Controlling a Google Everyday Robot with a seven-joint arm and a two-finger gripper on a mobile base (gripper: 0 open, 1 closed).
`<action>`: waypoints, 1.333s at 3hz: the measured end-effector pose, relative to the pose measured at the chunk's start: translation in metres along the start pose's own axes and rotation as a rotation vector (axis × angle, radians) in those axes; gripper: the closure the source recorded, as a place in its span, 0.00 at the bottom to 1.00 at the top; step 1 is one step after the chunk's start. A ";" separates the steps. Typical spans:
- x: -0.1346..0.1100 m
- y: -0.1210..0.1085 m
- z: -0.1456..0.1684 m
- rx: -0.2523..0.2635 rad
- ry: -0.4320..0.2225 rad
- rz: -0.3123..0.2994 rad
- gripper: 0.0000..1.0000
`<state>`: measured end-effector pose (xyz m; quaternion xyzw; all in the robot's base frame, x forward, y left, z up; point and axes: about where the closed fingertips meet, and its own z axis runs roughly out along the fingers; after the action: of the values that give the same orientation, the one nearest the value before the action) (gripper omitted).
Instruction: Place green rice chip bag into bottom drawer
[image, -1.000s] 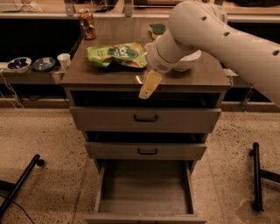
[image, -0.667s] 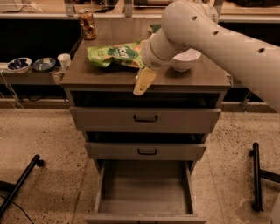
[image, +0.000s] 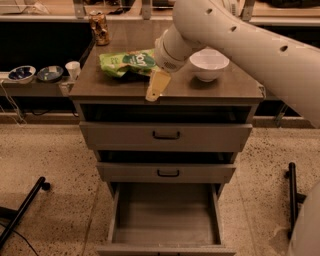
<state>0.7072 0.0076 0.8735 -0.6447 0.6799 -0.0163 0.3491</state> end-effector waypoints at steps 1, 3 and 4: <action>0.004 -0.010 -0.017 0.011 0.027 0.019 0.00; -0.007 -0.023 0.006 -0.040 0.066 0.018 0.21; -0.012 -0.026 0.018 -0.050 0.081 0.012 0.25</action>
Offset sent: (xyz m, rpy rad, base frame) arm 0.0169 -0.0123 0.0241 -0.0319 0.0535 -0.0377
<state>0.7372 0.0216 0.8777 -0.6477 0.6977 -0.0235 0.3052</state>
